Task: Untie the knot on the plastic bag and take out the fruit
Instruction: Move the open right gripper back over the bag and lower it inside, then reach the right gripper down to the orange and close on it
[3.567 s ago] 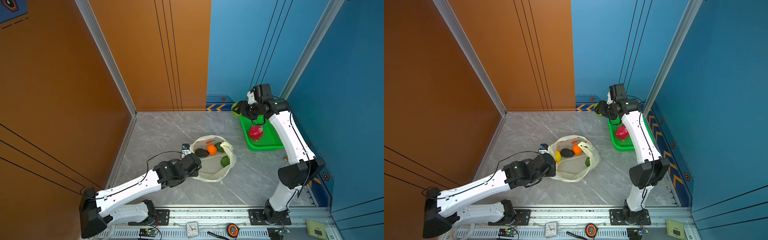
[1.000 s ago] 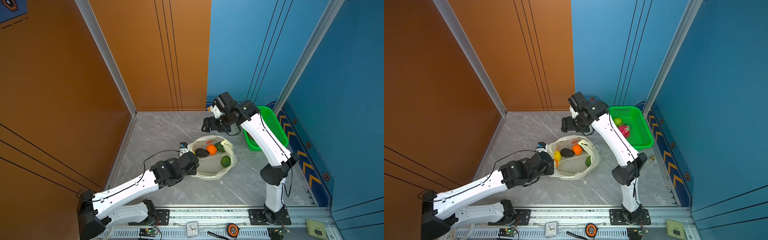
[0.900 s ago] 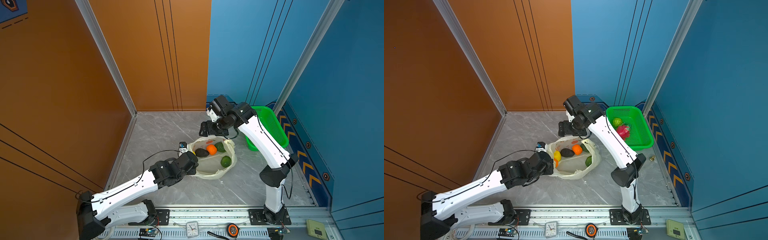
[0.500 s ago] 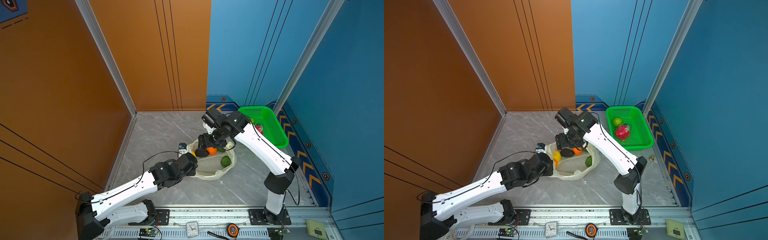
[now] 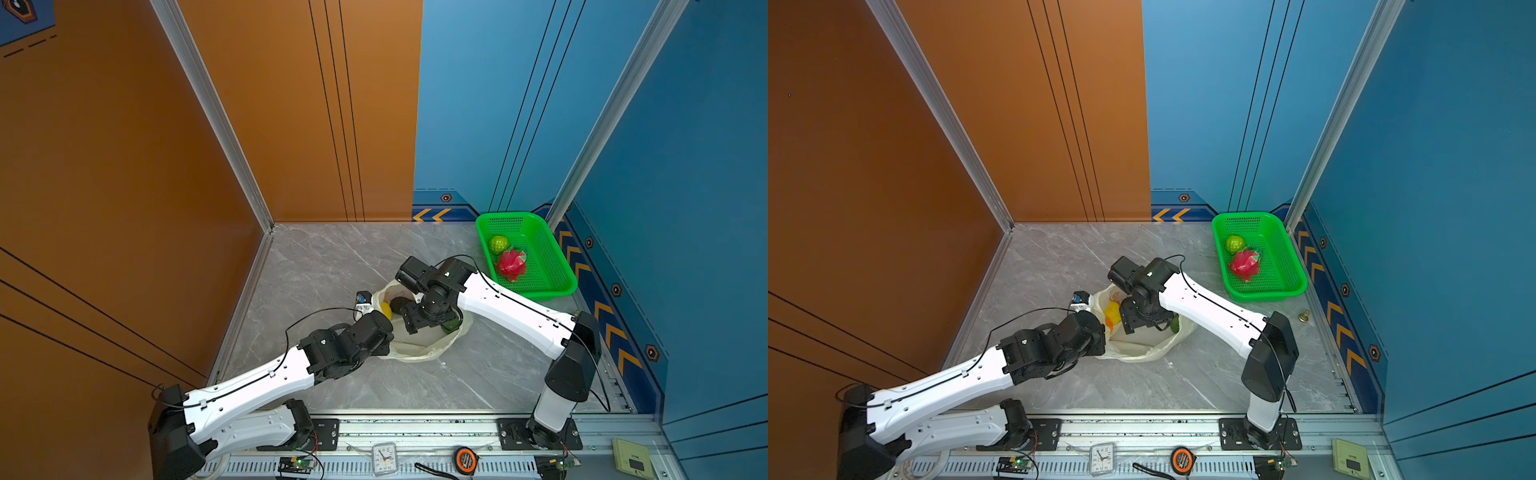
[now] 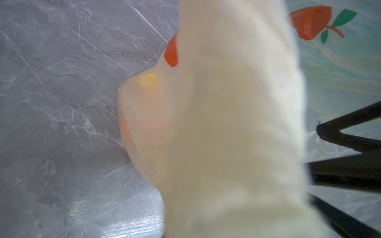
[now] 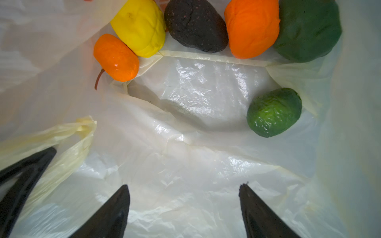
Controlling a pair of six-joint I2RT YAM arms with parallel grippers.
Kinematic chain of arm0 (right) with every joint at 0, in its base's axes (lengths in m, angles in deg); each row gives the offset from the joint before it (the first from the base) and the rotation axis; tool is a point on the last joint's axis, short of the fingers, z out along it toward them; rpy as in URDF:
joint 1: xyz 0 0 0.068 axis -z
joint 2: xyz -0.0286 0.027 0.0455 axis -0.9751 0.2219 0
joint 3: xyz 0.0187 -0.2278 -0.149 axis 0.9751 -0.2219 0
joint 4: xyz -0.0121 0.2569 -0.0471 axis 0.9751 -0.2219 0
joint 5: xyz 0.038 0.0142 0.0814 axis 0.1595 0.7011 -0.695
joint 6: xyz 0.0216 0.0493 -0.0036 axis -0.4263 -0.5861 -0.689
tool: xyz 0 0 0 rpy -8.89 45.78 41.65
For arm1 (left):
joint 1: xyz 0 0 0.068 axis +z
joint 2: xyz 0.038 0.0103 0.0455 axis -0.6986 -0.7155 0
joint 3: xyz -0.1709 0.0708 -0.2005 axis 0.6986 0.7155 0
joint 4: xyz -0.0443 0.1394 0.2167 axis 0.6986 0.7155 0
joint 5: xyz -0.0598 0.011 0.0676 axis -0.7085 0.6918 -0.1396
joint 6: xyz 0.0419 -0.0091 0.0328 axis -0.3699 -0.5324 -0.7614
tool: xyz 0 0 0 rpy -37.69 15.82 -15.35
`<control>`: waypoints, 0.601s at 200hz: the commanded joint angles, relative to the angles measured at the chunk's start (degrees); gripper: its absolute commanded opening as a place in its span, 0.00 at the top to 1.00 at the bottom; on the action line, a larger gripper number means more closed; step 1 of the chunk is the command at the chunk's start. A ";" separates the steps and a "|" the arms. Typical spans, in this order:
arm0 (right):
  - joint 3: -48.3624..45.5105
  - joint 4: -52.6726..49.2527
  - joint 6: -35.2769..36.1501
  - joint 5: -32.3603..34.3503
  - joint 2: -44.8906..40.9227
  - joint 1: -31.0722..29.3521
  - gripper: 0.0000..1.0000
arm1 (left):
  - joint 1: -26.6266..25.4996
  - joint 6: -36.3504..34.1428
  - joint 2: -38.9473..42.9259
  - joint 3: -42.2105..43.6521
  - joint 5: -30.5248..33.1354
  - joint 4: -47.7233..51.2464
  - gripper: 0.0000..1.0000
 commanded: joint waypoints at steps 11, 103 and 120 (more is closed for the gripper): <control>-3.40 6.07 2.52 4.20 -0.64 -1.18 0.19 | -1.29 0.80 0.20 -0.13 1.86 -0.78 1.00; -15.06 12.58 4.18 5.01 -2.12 -3.57 0.15 | -2.65 1.82 -0.94 -1.39 2.90 -0.90 1.00; -15.28 14.04 3.46 4.46 -0.64 -2.28 0.15 | -3.19 2.53 -1.44 -1.20 2.74 -1.28 1.00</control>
